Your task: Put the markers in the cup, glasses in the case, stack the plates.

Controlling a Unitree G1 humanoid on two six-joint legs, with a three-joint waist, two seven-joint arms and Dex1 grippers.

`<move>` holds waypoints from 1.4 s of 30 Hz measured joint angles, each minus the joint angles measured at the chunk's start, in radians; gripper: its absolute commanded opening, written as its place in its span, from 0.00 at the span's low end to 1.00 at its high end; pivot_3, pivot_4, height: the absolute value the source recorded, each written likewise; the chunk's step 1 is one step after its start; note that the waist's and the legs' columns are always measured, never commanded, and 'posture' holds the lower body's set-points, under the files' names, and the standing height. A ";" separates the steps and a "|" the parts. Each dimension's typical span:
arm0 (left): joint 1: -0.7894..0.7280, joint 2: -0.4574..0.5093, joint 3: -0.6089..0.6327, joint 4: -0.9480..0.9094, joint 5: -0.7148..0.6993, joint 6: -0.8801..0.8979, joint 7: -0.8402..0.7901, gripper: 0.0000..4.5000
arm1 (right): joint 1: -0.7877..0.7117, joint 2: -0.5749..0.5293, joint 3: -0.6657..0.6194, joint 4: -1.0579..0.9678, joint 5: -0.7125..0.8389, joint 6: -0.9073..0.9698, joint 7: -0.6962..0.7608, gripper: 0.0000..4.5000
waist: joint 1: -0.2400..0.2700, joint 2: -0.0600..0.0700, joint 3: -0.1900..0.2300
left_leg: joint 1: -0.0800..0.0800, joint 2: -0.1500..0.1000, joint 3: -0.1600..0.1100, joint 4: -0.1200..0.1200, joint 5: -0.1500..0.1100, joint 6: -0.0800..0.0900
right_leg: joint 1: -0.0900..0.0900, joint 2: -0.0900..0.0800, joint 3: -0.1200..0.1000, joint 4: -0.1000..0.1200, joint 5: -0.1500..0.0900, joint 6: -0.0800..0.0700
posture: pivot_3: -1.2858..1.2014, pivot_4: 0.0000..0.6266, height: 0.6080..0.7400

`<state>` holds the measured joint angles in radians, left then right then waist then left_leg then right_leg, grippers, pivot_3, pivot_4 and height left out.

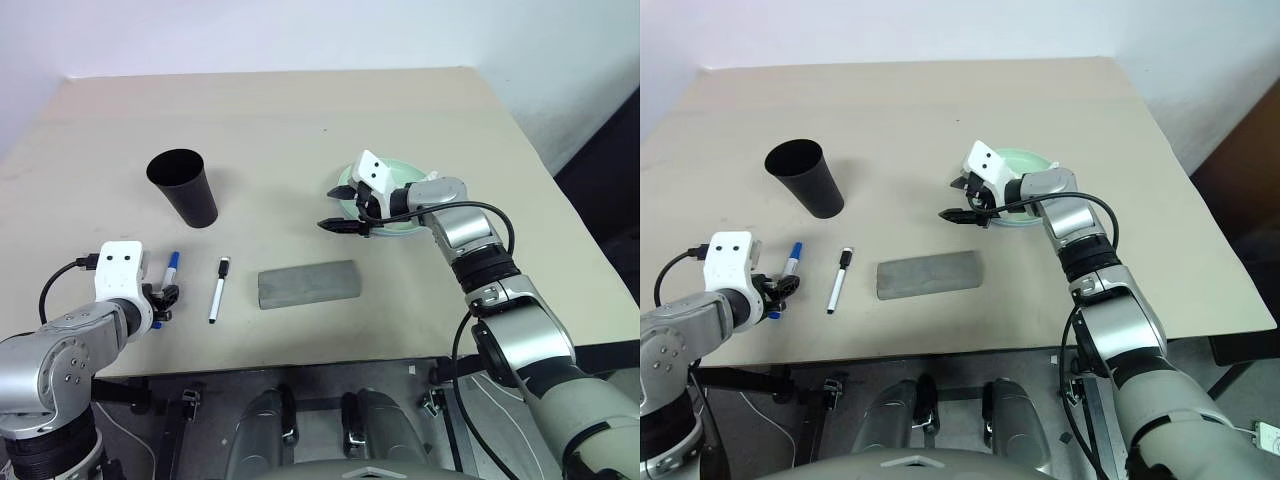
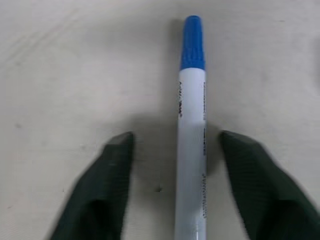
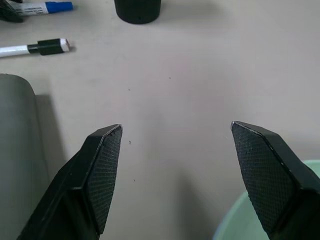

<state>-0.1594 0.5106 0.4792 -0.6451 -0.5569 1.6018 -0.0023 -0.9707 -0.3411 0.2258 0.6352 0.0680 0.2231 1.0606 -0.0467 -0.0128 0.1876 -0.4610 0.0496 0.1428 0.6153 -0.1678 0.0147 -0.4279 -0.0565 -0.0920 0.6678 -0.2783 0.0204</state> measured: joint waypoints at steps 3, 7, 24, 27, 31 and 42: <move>0.006 0.001 0.000 -0.004 -0.011 0.000 0.006 0.13 | 0.000 0.006 0.000 0.000 -0.007 -0.001 -0.004 0.82 | 0.000 0.000 0.000 | 0.000 0.000 0.000 0.000 0.000 0.000 | 0.000 0.000 0.000 0.000 0.000 0.000 | 0.52 0.24 0.81; 0.016 0.019 0.001 -0.004 -0.024 -0.001 0.011 0.06 | -0.001 0.009 0.000 0.009 -0.008 -0.003 -0.010 0.82 | -0.001 0.000 0.000 | 0.000 0.000 0.000 0.000 0.000 0.000 | 0.000 0.000 0.000 0.000 0.000 0.000 | 0.52 0.24 0.81; -0.054 0.107 0.039 0.170 0.231 -0.557 0.024 0.06 | 0.028 0.015 -0.048 -0.120 0.115 0.030 0.095 0.82 | 0.006 0.000 0.000 | -0.002 0.000 0.000 -0.003 0.000 0.000 | -0.002 -0.001 0.000 -0.002 0.000 -0.001 | 0.52 0.24 0.81; -0.102 0.108 0.056 0.212 0.266 -0.795 -0.015 0.06 | 0.046 0.015 -0.052 -0.145 0.135 0.035 0.099 0.82 | 0.006 0.000 0.000 | -0.003 -0.001 0.001 -0.003 0.000 0.000 | -0.003 -0.002 0.000 -0.003 0.000 -0.001 | 0.52 0.24 0.81; -0.185 0.108 0.068 0.274 0.245 -1.012 -0.107 0.06 | 0.064 0.017 -0.079 -0.179 0.182 0.057 0.107 0.82 | 0.005 0.000 0.000 | -0.003 -0.001 0.001 -0.004 0.000 0.000 | -0.003 -0.002 0.000 -0.003 -0.001 -0.002 | 0.52 0.24 0.81; -0.376 0.055 -0.019 0.591 0.152 -1.376 -0.397 0.06 | 0.070 0.015 -0.091 -0.221 0.189 0.036 0.039 0.82 | 0.005 0.000 0.000 | -0.002 -0.001 0.002 -0.002 0.002 0.003 | -0.001 -0.002 -0.002 -0.002 0.001 0.002 | 0.52 0.24 0.81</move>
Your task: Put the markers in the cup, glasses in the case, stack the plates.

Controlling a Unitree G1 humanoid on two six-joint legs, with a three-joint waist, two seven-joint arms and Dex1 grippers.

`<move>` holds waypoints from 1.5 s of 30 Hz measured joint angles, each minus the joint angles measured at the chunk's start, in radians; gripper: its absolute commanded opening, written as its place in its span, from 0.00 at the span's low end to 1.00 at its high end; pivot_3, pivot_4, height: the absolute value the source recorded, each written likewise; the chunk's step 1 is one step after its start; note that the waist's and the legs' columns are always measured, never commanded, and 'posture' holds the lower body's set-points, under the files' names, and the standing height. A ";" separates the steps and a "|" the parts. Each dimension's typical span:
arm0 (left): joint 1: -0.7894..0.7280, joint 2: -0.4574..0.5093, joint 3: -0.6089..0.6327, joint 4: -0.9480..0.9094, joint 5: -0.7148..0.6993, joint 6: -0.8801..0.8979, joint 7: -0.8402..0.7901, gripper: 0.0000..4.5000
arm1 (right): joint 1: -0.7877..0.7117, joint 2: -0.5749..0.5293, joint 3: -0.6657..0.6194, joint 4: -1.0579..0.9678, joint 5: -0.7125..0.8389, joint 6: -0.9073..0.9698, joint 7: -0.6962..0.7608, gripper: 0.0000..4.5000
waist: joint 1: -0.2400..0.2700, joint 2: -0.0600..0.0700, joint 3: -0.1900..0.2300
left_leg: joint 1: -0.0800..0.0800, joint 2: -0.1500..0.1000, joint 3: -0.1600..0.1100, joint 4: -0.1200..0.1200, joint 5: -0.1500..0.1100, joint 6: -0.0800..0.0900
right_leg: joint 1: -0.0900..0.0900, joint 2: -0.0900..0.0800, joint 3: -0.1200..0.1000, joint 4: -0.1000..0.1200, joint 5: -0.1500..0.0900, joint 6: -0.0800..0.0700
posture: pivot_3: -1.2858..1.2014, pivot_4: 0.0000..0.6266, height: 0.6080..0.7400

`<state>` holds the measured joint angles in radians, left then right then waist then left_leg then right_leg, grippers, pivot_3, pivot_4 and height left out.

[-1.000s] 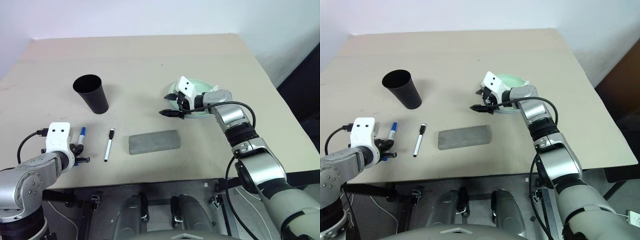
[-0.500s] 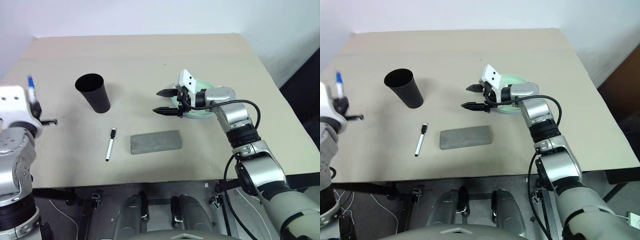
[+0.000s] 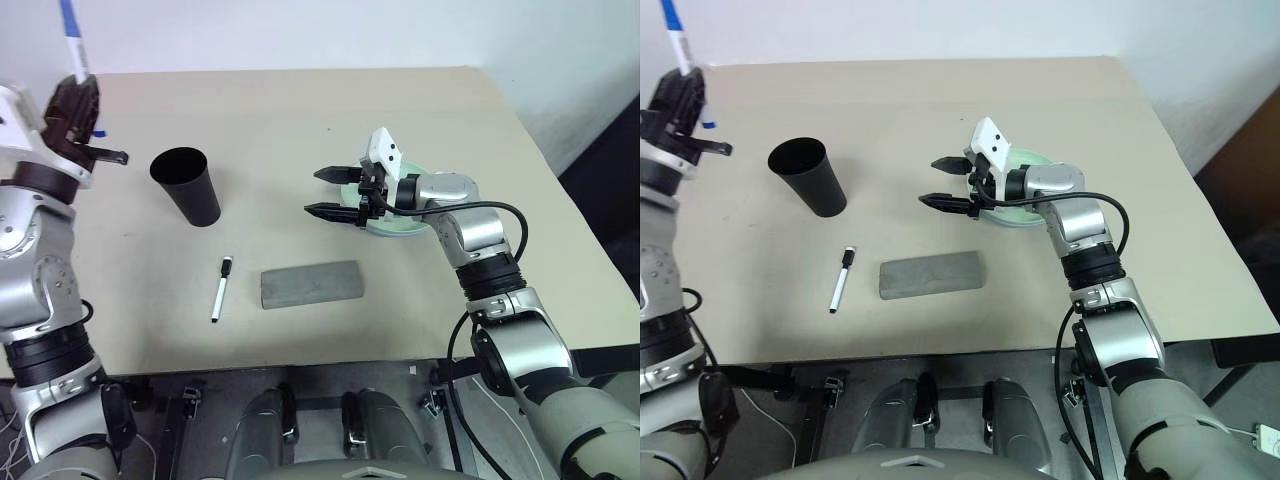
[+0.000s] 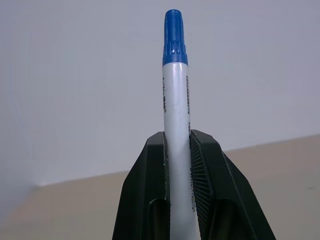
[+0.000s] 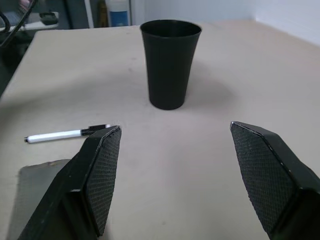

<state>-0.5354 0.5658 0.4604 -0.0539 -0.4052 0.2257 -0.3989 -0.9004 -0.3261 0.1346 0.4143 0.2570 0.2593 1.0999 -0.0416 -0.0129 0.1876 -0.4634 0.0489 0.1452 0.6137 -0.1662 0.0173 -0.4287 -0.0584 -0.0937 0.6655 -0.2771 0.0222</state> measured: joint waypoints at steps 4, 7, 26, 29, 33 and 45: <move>-0.013 -0.038 -0.038 0.111 0.000 -0.073 -0.054 0.06 | 0.012 0.000 -0.007 -0.001 0.004 -0.021 -0.020 0.82 | 0.000 0.000 0.000 | 0.000 0.000 0.001 0.001 0.002 0.003 | 0.000 0.001 0.000 0.001 0.001 0.002 | 0.52 0.24 0.81; -0.026 -0.054 -0.055 0.181 0.004 -0.122 -0.069 0.06 | 0.019 -0.010 -0.027 -0.041 0.043 0.017 -0.001 0.82 | 0.000 0.000 0.000 | 0.000 0.000 0.001 0.001 0.003 0.005 | 0.000 0.001 0.000 0.001 0.002 0.003 | 0.52 0.24 0.81; -0.058 -0.098 -0.092 0.382 0.002 -0.267 -0.126 0.06 | 0.018 -0.045 -0.044 -0.107 0.078 0.073 -0.001 0.82 | 0.001 0.000 0.000 | 0.000 0.000 0.001 0.002 0.003 0.005 | 0.001 0.000 0.000 0.001 0.002 0.004 | 0.52 0.24 0.81; -0.060 -0.102 -0.094 0.414 0.004 -0.284 -0.132 0.06 | 0.018 -0.047 -0.043 -0.107 0.072 0.066 -0.004 0.82 | 0.000 0.000 0.000 | 0.000 0.000 0.001 0.002 0.003 0.005 | 0.001 0.000 0.000 0.001 0.002 0.004 | 0.52 0.24 0.81; -0.070 -0.107 -0.104 0.473 0.015 -0.306 -0.140 0.06 | 0.019 -0.049 -0.043 -0.107 0.063 0.060 -0.012 0.82 | 0.000 0.000 0.000 | 0.000 0.000 0.001 0.002 0.003 0.005 | 0.001 0.000 0.000 0.001 0.002 0.004 | 0.52 0.24 0.81; -0.098 -0.116 -0.135 0.561 0.047 -0.367 -0.163 0.06 | 0.037 -0.057 -0.042 -0.109 0.039 0.053 -0.021 0.82 | 0.001 0.000 0.000 | 0.000 0.000 0.001 0.002 0.003 0.005 | 0.001 0.000 0.000 0.001 0.002 0.004 | 0.52 0.24 0.81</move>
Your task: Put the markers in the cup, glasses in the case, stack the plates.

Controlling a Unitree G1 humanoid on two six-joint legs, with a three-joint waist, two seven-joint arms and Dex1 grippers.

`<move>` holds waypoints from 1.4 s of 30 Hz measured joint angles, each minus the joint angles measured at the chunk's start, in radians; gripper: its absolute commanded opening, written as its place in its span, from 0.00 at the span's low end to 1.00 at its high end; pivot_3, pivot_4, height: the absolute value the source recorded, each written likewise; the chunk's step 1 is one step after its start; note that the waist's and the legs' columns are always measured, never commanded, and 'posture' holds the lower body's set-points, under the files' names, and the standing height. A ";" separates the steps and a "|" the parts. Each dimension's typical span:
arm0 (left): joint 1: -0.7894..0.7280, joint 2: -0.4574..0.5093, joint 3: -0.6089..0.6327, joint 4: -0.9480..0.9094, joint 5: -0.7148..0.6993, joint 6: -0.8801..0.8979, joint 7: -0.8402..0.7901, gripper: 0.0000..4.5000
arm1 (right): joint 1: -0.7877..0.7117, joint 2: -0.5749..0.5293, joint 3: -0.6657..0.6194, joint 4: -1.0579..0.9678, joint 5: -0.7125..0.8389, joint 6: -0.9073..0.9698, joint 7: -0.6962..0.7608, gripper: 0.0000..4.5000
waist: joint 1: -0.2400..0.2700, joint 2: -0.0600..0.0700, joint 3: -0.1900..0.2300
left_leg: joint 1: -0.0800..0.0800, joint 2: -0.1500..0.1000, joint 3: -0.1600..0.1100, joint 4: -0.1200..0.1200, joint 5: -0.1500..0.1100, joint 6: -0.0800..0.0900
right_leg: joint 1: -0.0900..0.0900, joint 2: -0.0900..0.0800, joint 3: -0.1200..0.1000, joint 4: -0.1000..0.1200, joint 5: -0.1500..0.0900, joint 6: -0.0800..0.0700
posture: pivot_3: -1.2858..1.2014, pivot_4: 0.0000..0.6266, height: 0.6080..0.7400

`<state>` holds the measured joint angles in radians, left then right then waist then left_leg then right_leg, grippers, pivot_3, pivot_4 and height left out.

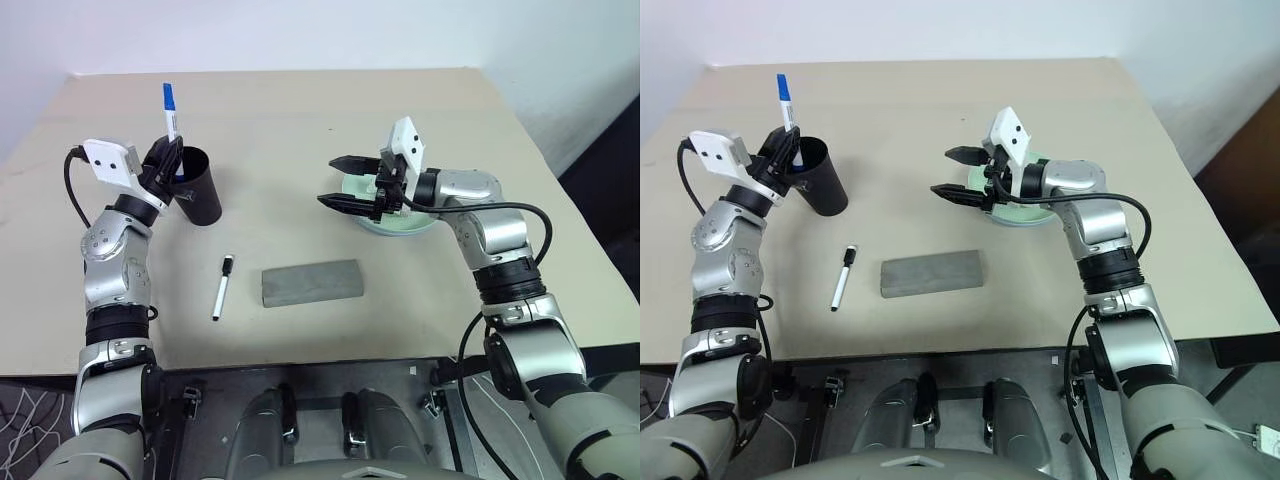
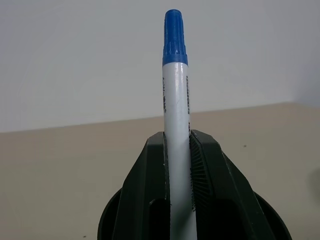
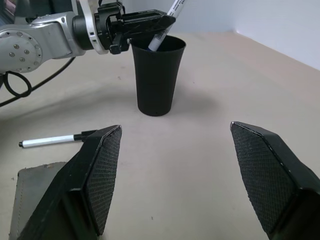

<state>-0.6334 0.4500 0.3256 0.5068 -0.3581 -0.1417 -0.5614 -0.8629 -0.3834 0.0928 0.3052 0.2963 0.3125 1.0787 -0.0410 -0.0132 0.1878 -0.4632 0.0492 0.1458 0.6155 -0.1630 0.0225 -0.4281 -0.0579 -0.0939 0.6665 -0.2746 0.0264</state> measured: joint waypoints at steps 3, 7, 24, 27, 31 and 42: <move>0.000 0.000 0.000 0.004 0.000 0.000 -0.009 0.14 | 0.000 -0.001 0.000 0.000 -0.005 -0.014 -0.004 0.82 | 0.000 0.000 0.000 | 0.000 0.000 0.000 0.000 0.000 0.000 | 0.000 0.000 0.000 0.000 0.000 0.000 | 0.52 0.24 0.81; 0.000 0.000 -0.001 0.005 0.001 0.000 -0.019 0.41 | 0.005 -0.007 0.000 0.000 -0.014 -0.023 -0.006 0.82 | 0.000 0.000 0.000 | 0.000 0.000 0.000 0.000 0.000 0.000 | 0.000 0.000 0.000 0.000 0.000 0.000 | 0.52 0.24 0.81; 0.019 0.006 -0.001 -0.099 0.013 0.059 0.045 0.98 | 0.018 -0.015 0.000 -0.012 -0.018 -0.029 -0.005 0.82 | 0.000 0.000 0.000 | 0.000 0.000 0.000 0.000 0.000 0.001 | 0.000 0.000 0.000 0.000 0.000 0.000 | 0.52 0.24 0.81; 0.051 0.032 0.003 -0.239 0.017 0.163 0.109 0.98 | 0.018 -0.016 0.000 -0.013 -0.018 -0.029 -0.003 0.82 | -0.001 0.000 0.000 | 0.000 0.000 0.000 0.000 0.001 0.001 | 0.000 0.000 0.000 0.000 0.000 0.000 | 0.52 0.24 0.81; 0.109 0.062 0.027 -0.509 -0.039 0.409 0.222 0.98 | 0.017 -0.018 0.000 -0.001 -0.018 -0.035 0.004 0.82 | -0.002 0.000 0.000 | 0.000 0.000 0.000 0.000 0.001 0.001 | 0.000 0.000 0.000 0.000 0.000 0.000 | 0.52 0.24 0.81; 0.282 0.144 0.151 -1.125 -0.335 1.139 0.523 0.98 | -0.023 -0.035 0.000 0.093 -0.021 -0.072 0.042 0.82 | 0.001 0.000 0.000 | 0.002 0.000 -0.001 0.000 0.001 0.001 | 0.002 0.000 0.000 0.001 0.000 0.001 | 0.52 0.24 0.81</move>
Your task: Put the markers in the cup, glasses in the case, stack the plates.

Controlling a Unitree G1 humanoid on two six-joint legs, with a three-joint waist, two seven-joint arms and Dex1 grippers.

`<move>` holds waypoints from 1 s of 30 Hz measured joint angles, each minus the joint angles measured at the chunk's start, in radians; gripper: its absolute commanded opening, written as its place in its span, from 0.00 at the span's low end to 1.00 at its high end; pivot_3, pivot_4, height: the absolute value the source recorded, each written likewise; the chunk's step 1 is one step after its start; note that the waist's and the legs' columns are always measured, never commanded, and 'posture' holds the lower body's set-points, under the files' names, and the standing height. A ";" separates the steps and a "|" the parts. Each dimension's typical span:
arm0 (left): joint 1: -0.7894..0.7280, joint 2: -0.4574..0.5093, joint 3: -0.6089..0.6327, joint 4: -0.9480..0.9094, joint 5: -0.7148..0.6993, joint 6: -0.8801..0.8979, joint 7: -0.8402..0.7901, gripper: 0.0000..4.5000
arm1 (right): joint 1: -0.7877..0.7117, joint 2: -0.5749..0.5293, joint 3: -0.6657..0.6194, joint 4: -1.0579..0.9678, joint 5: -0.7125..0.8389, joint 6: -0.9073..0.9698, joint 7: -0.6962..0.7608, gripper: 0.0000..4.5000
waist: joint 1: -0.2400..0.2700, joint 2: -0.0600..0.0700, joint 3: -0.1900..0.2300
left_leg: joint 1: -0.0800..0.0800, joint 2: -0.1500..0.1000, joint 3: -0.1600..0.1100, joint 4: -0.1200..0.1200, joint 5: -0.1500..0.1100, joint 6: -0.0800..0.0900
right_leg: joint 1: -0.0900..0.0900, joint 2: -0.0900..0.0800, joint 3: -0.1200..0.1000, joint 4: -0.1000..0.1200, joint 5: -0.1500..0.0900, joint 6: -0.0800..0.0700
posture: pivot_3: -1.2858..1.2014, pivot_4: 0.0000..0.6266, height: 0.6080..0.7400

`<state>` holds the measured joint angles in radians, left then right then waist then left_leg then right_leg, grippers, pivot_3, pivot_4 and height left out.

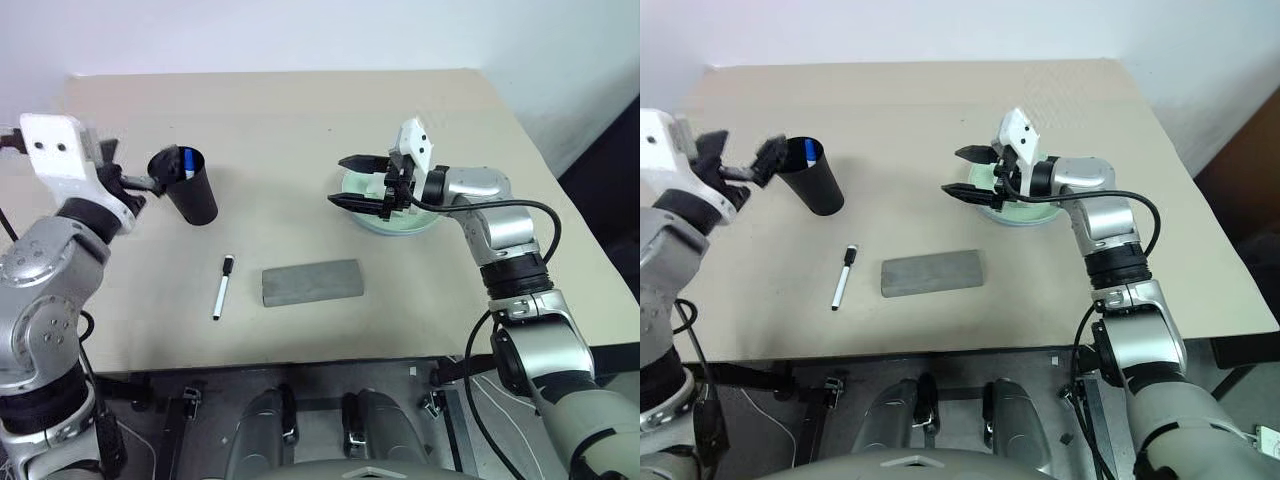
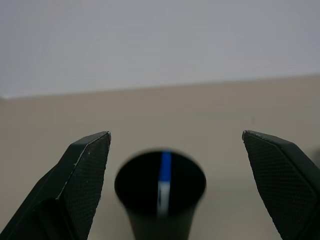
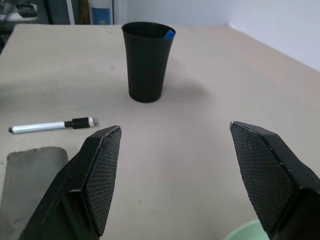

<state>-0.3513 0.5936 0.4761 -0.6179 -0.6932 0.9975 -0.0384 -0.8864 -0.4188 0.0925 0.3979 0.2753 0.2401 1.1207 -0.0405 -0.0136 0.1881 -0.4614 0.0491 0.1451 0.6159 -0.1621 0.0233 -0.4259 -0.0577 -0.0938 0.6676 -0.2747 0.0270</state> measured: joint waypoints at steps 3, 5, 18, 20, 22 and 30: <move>0.065 -0.025 0.024 -0.085 -0.061 0.102 0.046 0.98 | -0.002 -0.002 0.000 0.014 -0.002 -0.010 0.007 0.82 | 0.000 0.000 0.000 | 0.000 0.000 0.000 0.000 0.000 0.000 | 0.000 0.000 0.000 0.000 0.000 0.000 | 0.52 0.24 0.81; 0.085 -0.041 0.017 -0.115 -0.074 0.160 0.080 0.98 | -0.004 -0.002 0.000 0.021 -0.008 -0.013 0.009 0.82 | 0.002 0.000 0.000 | 0.000 0.000 0.000 0.000 0.000 0.000 | 0.000 0.000 0.000 0.000 0.000 0.000 | 0.52 0.24 0.81; 0.049 -0.170 -0.147 -0.104 0.017 0.576 0.235 0.98 | -0.016 -0.009 0.000 0.022 -0.027 -0.022 0.012 0.82 | 0.005 0.000 0.000 | -0.001 0.000 0.000 0.000 0.000 0.000 | -0.001 0.000 0.000 -0.001 0.000 -0.001 | 0.52 0.24 0.81; 0.040 -0.188 -0.157 -0.101 0.027 0.607 0.235 0.98 | -0.015 -0.013 0.000 0.019 -0.027 -0.021 0.008 0.82 | 0.005 0.000 0.000 | -0.001 0.000 -0.001 0.000 0.000 0.000 | -0.001 0.000 0.000 -0.001 0.000 -0.001 | 0.52 0.24 0.81; 0.040 -0.193 -0.192 -0.086 0.025 0.609 0.237 0.98 | -0.008 -0.017 0.000 0.013 -0.031 -0.022 0.003 0.82 | 0.005 0.000 0.000 | -0.001 0.000 -0.001 0.000 0.000 -0.001 | -0.001 -0.001 0.000 -0.002 0.000 -0.001 | 0.52 0.24 0.81; 0.031 -0.186 -0.259 -0.023 -0.042 0.609 0.255 0.98 | 0.016 -0.023 0.000 -0.004 -0.036 -0.015 -0.005 0.82 | 0.004 0.000 0.000 | -0.001 0.000 -0.001 -0.001 0.000 -0.001 | -0.001 -0.001 0.000 -0.002 0.000 -0.002 | 0.52 0.24 0.81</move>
<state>-0.3208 0.4075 0.2176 -0.6407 -0.7349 1.6063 0.2166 -0.8702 -0.4417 0.0928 0.3934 0.2396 0.2252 1.1158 -0.0364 -0.0136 0.1882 -0.4624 0.0491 0.1439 0.6152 -0.1623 0.0227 -0.4272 -0.0588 -0.0936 0.6658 -0.2751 0.0247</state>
